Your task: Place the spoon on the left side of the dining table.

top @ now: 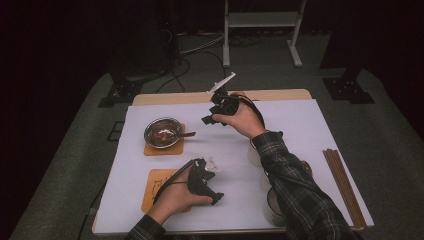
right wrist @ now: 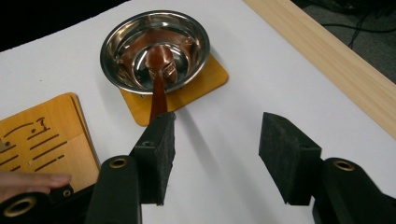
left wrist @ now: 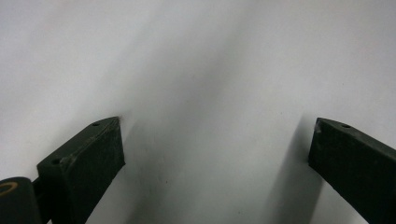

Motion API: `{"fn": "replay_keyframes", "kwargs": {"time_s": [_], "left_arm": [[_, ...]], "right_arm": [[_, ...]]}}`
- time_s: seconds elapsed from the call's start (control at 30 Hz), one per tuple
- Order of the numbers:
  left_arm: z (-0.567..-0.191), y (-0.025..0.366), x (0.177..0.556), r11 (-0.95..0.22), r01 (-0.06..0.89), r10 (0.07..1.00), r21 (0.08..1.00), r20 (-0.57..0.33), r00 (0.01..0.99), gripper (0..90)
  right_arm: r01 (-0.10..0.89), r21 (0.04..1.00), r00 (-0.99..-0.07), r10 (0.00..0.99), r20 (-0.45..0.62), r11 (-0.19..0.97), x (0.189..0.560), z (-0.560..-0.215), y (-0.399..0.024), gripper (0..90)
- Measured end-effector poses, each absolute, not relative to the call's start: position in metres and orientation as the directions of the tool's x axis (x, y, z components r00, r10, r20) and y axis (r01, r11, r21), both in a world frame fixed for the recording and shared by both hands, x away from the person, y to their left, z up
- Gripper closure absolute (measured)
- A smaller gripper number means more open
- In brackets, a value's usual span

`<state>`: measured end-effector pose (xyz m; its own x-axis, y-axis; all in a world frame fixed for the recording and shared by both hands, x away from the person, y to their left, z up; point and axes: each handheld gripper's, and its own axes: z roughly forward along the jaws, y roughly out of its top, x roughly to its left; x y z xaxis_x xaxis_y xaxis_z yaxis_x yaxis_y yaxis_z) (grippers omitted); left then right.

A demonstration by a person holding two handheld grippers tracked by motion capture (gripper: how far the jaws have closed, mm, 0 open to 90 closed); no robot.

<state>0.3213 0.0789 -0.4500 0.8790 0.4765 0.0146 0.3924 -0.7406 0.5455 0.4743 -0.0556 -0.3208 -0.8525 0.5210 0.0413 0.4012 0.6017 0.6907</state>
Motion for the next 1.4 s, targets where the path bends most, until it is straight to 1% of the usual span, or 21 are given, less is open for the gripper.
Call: {"fn": "replay_keyframes", "kwargs": {"time_s": [0.53,0.77,1.2,1.4], "left_arm": [[-0.45,0.079,0.321,-0.738,0.393,0.478,0.549,0.013,0.878,2.0],[-0.45,0.079,0.321,-0.739,0.391,0.477,0.549,0.016,0.879,2.1],[-0.45,0.079,0.322,-0.739,0.391,0.477,0.548,0.016,0.879,2.0],[-0.45,0.079,0.322,-0.74,0.391,0.476,0.547,0.016,0.879,2.0]], "right_arm": [[0.444,0.702,-0.803,0.594,0.036,0.557,0.473,-0.326,-0.104,41.0],[0.451,0.707,-0.781,0.625,0.017,0.544,0.474,-0.326,-0.126,39.5],[0.482,0.737,-0.721,0.693,0.024,0.475,0.475,-0.327,-0.173,38.8],[0.498,0.744,-0.689,0.725,0.026,0.446,0.47,-0.33,-0.196,38.6]]}}
